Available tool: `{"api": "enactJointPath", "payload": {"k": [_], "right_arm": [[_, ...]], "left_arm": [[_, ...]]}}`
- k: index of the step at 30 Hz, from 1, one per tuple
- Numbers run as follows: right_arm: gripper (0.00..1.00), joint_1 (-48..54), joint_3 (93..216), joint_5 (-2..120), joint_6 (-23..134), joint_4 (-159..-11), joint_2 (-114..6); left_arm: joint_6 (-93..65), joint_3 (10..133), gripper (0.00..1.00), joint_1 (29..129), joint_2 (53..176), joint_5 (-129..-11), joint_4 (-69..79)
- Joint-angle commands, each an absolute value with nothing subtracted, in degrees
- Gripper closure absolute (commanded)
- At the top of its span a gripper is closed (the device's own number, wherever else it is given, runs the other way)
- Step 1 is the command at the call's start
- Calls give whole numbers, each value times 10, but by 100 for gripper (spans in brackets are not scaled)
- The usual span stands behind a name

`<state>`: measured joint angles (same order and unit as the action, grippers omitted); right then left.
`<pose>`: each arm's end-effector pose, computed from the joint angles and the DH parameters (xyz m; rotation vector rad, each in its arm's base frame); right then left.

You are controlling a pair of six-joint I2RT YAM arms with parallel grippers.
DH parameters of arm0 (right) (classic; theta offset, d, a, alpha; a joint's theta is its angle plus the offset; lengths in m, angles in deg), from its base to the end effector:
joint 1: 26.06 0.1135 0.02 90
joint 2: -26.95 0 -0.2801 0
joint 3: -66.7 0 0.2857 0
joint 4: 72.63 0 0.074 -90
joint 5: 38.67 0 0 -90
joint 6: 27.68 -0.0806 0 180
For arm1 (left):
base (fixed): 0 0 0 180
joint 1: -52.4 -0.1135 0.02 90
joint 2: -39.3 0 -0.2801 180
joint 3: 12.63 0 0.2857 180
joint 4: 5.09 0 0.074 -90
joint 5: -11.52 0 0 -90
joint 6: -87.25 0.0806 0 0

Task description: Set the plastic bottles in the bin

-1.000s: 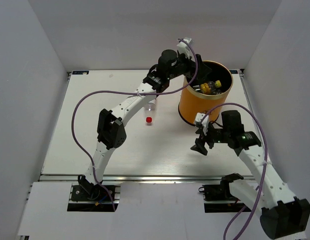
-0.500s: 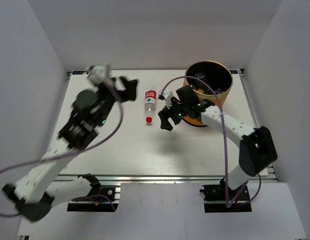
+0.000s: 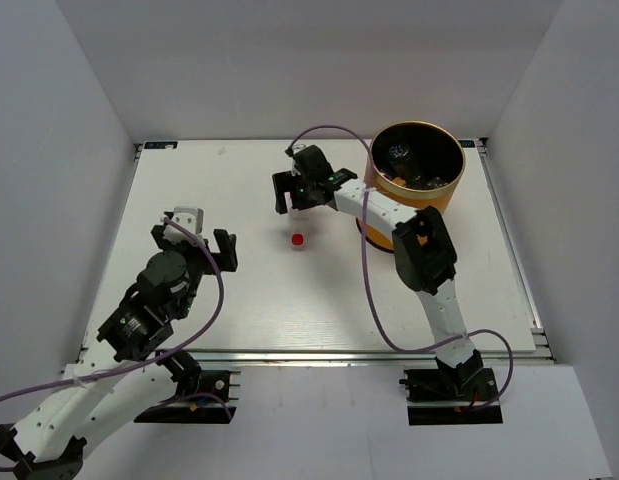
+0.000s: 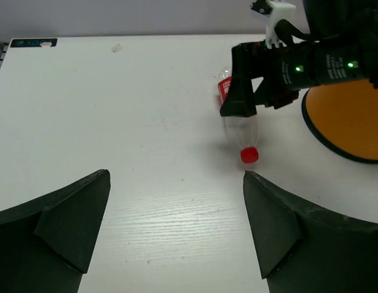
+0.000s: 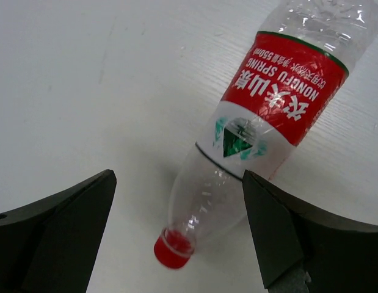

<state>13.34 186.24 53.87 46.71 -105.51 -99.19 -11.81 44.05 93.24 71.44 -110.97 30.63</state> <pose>0.4523 0.3761 0.2086 -0.5021 2.2659 0.5513 0.1660 -0.0863 0.3536 0.0735 1.7355 -0.1393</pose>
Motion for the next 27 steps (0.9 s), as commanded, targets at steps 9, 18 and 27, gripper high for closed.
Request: {"api": "enactJointPath", "payload": {"k": [9, 18, 27], "right_arm": [[10, 138, 1978, 348, 405, -1089, -1094], [12, 139, 2012, 415, 476, -1077, -1148], [53, 136, 1951, 455, 564, -1025, -1132]], "left_arm": [[-117, 438, 1, 927, 704, -1077, 341], [-117, 438, 1, 927, 711, -1077, 341], [-117, 438, 1, 927, 711, -1077, 341]]}}
